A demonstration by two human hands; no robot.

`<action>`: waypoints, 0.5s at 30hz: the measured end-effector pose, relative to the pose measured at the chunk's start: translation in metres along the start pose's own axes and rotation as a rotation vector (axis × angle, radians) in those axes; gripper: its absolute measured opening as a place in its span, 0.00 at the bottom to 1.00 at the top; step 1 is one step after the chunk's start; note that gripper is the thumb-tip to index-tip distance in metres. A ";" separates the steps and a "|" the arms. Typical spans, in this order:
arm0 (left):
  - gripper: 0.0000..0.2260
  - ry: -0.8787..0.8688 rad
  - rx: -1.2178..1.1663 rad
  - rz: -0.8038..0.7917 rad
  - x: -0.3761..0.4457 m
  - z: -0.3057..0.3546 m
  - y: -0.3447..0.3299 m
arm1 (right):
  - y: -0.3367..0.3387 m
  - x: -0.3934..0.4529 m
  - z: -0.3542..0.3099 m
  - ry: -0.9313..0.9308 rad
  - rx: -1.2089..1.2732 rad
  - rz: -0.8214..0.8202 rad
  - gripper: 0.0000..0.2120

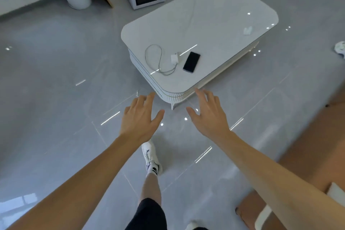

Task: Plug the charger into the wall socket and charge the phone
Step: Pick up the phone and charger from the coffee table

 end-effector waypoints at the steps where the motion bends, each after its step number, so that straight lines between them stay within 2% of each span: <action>1: 0.30 0.001 -0.010 -0.011 0.033 -0.009 -0.006 | -0.006 0.029 0.003 -0.027 0.017 0.000 0.33; 9: 0.29 0.001 -0.124 -0.099 0.243 -0.053 -0.073 | -0.071 0.221 0.053 -0.190 0.037 -0.044 0.33; 15: 0.28 0.113 -0.280 -0.219 0.366 -0.045 -0.175 | -0.135 0.343 0.122 -0.297 0.037 -0.113 0.33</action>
Point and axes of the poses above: each hand's wrist, its own x-axis towards the middle knuckle, its own y-axis out of the back of the hand, z = x × y, the point moved 9 cm from there along x, towards the middle knuckle, and after that the axes turned 2 degrees about x, right-handed, at the moved point
